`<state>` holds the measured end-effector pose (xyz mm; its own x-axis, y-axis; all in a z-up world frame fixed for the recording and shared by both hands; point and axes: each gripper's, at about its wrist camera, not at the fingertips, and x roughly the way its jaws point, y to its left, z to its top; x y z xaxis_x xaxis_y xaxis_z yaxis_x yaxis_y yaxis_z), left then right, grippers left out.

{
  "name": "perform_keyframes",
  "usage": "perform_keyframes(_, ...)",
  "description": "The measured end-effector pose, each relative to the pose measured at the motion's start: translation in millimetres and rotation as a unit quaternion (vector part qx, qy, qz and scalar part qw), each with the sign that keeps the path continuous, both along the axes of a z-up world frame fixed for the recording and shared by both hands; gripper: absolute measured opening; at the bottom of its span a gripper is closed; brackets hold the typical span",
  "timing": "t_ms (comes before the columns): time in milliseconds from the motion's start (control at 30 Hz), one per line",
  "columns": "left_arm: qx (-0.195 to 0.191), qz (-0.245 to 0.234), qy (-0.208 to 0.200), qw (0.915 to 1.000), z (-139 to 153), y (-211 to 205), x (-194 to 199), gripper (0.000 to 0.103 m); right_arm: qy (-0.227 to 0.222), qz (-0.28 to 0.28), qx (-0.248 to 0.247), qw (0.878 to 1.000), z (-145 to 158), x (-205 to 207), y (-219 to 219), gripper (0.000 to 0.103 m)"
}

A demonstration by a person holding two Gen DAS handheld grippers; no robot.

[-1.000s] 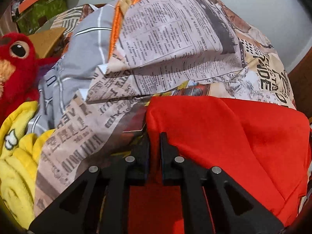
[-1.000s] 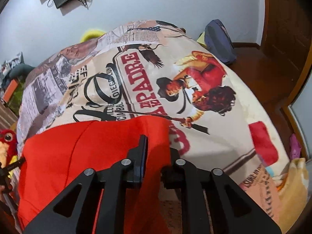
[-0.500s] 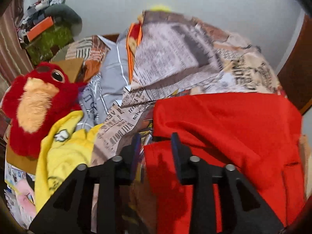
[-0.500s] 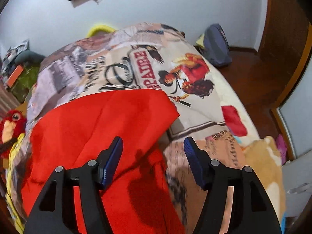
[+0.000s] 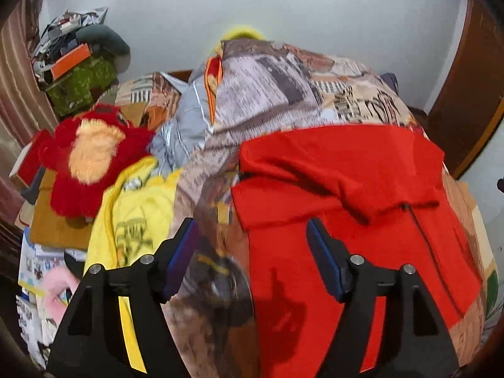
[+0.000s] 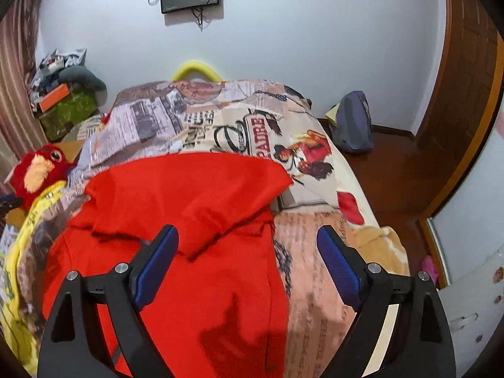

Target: Fold large clothes

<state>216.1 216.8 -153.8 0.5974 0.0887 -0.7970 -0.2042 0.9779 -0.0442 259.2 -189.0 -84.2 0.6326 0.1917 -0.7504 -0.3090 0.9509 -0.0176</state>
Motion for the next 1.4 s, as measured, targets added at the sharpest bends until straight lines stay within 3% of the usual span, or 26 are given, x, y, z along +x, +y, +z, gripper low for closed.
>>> perform_keyframes(267, -0.072, -0.022, 0.079, 0.9940, -62, -15, -29, 0.070, 0.065, -0.006, 0.005, 0.998, -36, -23, -13, 0.088)
perform_keyframes(433, -0.144, -0.034, 0.137, 0.9795, -108, -21, -39, 0.070, 0.123, -0.018, 0.014, 0.992, -67, -29, -26, 0.088)
perform_keyframes(533, -0.176, -0.014, 0.159, 0.9714, -130, -15, -43, 0.070, 0.153, -0.025, 0.014, 0.988, -88, -30, -33, 0.088)
perform_keyframes(700, -0.227, 0.003, 0.149, 0.9625, -147, -7, -49, 0.071, 0.231, -0.028, 0.027, 0.972, -125, -24, -39, 0.088)
perform_keyframes(833, -0.244, -0.007, 0.140, 0.9594, -149, -11, -50, 0.072, 0.268, -0.044, 0.119, 0.955, -139, -13, -50, 0.091)
perform_keyframes(933, -0.250, -0.023, 0.134, 0.9586, -148, -18, -50, 0.072, 0.258, -0.041, 0.124, 0.957, -139, -11, -48, 0.090)
perform_keyframes(1033, -0.214, -0.038, 0.137, 0.9665, -144, -33, -46, 0.049, 0.245, -0.026, 0.118, 0.962, -134, -15, -41, 0.079)
perform_keyframes(1067, -0.196, -0.044, 0.137, 0.9699, -141, -33, -46, 0.035, 0.241, -0.022, 0.116, 0.963, -133, -15, -39, 0.070)
perform_keyframes(1100, -0.177, -0.049, 0.137, 0.9734, -139, -37, -46, 0.023, 0.238, -0.014, 0.119, 0.964, -129, -18, -38, 0.055)
perform_keyframes(1133, -0.163, -0.053, 0.137, 0.9756, -136, -40, -45, 0.019, 0.234, -0.007, 0.122, 0.965, -125, -20, -37, 0.045)
perform_keyframes(1167, -0.158, -0.056, 0.136, 0.9766, -134, -42, -46, 0.013, 0.235, -0.003, 0.127, 0.964, -125, -18, -38, 0.026)
perform_keyframes(1200, -0.155, -0.056, 0.133, 0.9773, -131, -42, -45, 0.008, 0.240, 0.001, 0.134, 0.961, -123, -19, -38, 0.018)
perform_keyframes(1267, -0.162, -0.055, 0.127, 0.9770, -122, -41, -43, 0.004, 0.247, 0.000, 0.141, 0.959, -122, -16, -38, 0.013)
perform_keyframes(1400, -0.205, -0.070, 0.086, 0.9725, -88, -30, -36, 0.003, 0.223, 0.012, 0.133, 0.966, -105, -14, -28, 0.012)
